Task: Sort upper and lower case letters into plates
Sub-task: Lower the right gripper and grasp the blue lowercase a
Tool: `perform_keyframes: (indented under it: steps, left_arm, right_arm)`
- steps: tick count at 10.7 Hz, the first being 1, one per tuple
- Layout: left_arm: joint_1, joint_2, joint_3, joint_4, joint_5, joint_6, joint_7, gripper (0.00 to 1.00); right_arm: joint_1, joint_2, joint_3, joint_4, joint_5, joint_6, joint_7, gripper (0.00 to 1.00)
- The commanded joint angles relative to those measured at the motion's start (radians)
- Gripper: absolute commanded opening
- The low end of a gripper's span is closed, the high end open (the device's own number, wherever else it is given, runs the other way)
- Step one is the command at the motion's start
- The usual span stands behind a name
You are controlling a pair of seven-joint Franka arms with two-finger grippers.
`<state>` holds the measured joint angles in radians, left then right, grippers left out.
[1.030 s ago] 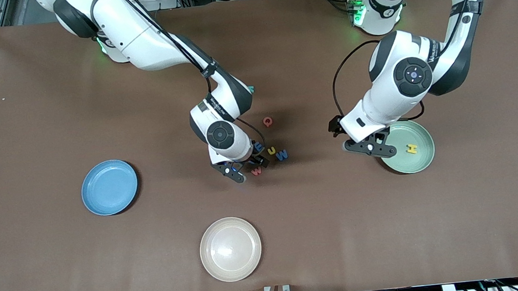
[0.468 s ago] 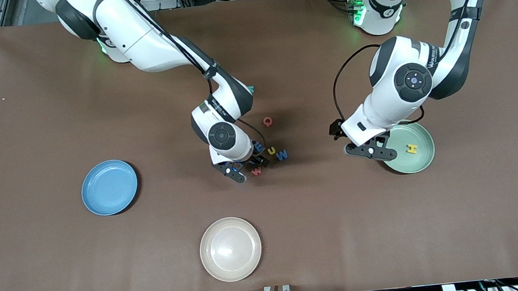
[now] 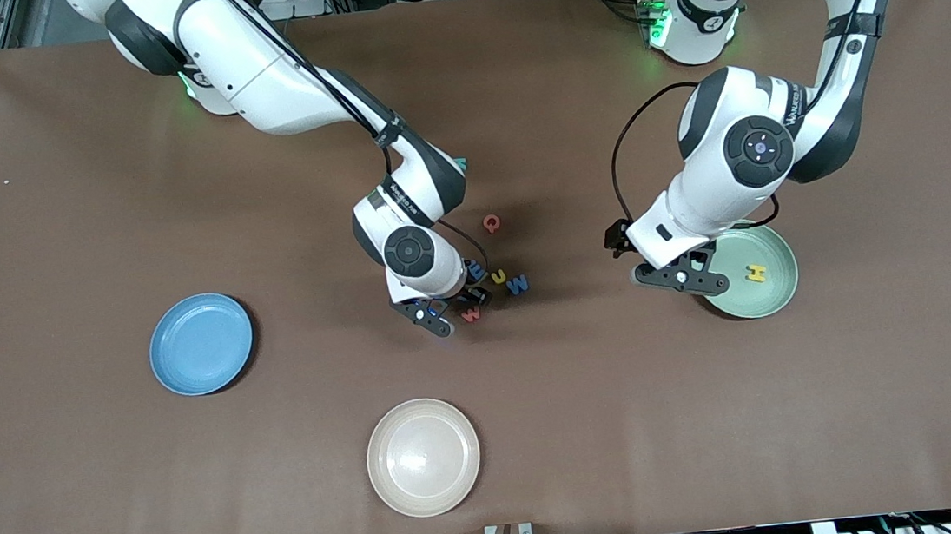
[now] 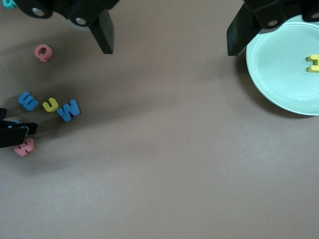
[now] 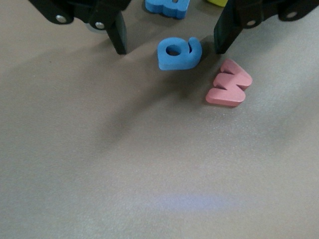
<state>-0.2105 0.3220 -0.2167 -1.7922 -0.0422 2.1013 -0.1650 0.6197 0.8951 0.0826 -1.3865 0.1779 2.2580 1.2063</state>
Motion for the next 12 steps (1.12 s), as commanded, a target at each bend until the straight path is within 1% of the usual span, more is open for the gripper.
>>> perform_keyframes:
  steps: [1,2,4,6,8,9,11,12]
  left_arm:
    - [-0.01,0.002,0.008,0.002,-0.03,0.01,-0.008,1.0]
    - [-0.01,0.002,0.008,0.002,-0.03,0.009,-0.008,1.0]
    - [-0.01,0.002,0.008,0.002,-0.03,0.011,-0.008,1.0]
    - [-0.012,0.002,0.008,0.002,-0.03,0.011,-0.008,1.0]
    - [-0.021,0.008,0.008,0.007,-0.031,0.016,-0.008,1.0]
    - [-0.021,0.009,0.008,0.014,-0.031,0.023,-0.019,1.0]
    - [-0.032,0.017,0.008,0.017,-0.031,0.023,-0.033,1.0]
    - [-0.032,0.017,0.008,0.019,-0.031,0.023,-0.033,1.0]
  right_arm:
    - [0.008,0.022,-0.006,0.023,0.009,0.003,0.007,0.67]
    - [0.008,0.022,-0.006,0.023,0.009,0.003,0.007,0.64]
    - [0.006,0.022,-0.007,0.023,0.009,0.003,0.001,0.64]
    - [0.005,0.019,-0.009,0.023,0.002,0.003,-0.046,0.68]
    - [0.005,0.019,-0.009,0.023,0.0,0.003,-0.045,0.69]
    - [0.005,0.019,-0.009,0.023,0.0,0.005,-0.044,0.67]
    - [0.002,0.019,-0.009,0.023,0.003,0.003,-0.042,0.59]
    - [0.002,0.019,-0.009,0.023,0.002,0.003,-0.04,0.57]
